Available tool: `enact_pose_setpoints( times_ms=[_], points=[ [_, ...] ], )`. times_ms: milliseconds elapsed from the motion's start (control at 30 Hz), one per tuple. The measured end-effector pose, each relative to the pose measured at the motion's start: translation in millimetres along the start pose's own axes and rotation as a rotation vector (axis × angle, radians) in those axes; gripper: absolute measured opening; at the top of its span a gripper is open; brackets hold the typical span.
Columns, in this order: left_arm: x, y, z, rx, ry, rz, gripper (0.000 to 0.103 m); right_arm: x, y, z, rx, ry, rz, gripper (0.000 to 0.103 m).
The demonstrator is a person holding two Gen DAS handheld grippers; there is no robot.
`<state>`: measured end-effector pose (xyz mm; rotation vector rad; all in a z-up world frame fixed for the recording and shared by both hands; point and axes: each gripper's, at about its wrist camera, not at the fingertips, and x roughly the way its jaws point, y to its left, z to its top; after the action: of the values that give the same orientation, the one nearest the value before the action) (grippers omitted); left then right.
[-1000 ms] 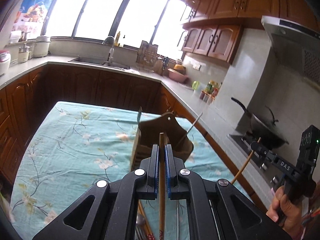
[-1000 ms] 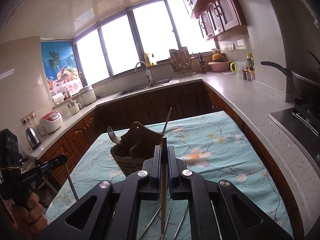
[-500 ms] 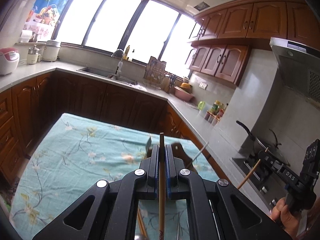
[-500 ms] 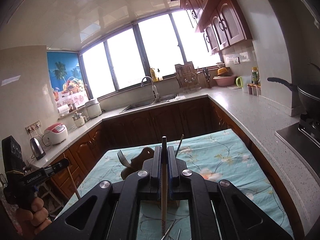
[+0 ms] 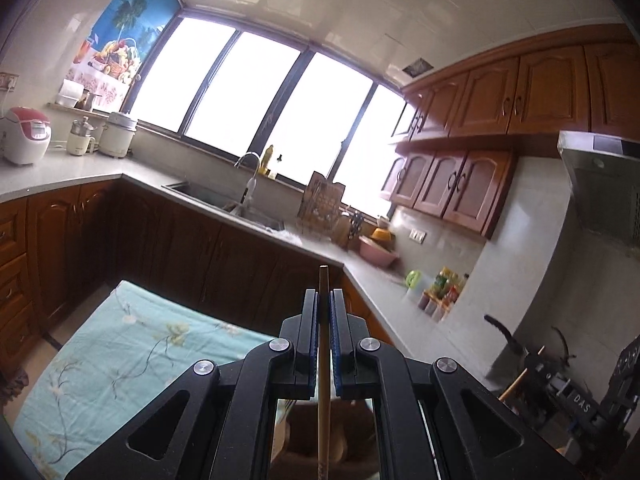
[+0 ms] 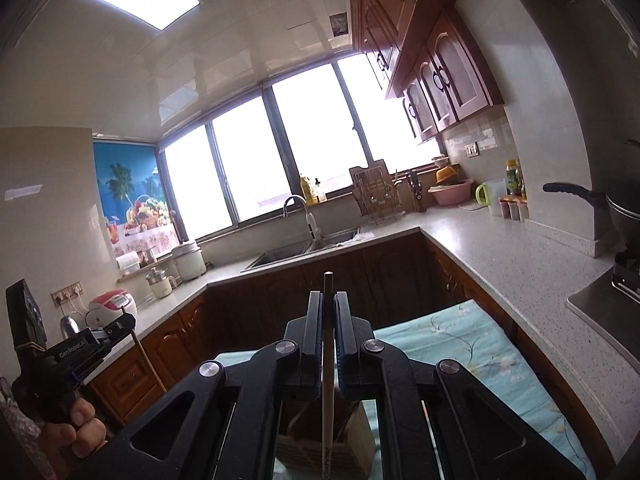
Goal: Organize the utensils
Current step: 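Lift and carry the wooden chopsticks in both tools over the caddy, then lower the chopsticks into the caddy and open both tools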
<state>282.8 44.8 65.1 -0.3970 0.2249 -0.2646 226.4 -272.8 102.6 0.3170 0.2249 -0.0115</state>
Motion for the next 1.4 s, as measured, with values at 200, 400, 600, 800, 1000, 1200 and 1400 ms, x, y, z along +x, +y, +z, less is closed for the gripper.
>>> enact_pose_setpoints(
  times_ms=[200,400,600,800,1000,1200,1400],
  points=[
    [44.1,0.7,-26.5,-0.004,-0.034,0.047,0.004,29.2,-2.2,4.6,0.001,-0.019,-0.005,0.005],
    [89.2,1.9,-63.4,-0.012,0.011,0.088,0.004,62.6,-9.7,-17.5,0.0,0.01,-0.016,0.005],
    [121.3,-0.9,-87.2,0.019,0.048,0.111,0.004,84.6,-23.1,-52.6,0.024,0.078,-0.023,0.005],
    [121.2,-3.0,-67.1,-0.024,0.022,0.036,0.004,89.1,-28.3,-66.3,0.039,0.109,-0.025,0.005],
    [88.2,22.9,-62.4,0.009,-0.075,0.036,0.004,86.2,-26.5,-64.4,0.038,0.09,-0.025,0.005],
    [109.0,30.9,-104.5,0.015,-0.063,0.068,0.004,92.2,-23.1,-62.0,0.036,0.078,-0.028,0.005],
    [119.7,22.0,-129.8,0.063,-0.012,0.085,0.004,103.7,-25.3,-73.6,0.036,0.119,-0.028,0.005]
  ],
)
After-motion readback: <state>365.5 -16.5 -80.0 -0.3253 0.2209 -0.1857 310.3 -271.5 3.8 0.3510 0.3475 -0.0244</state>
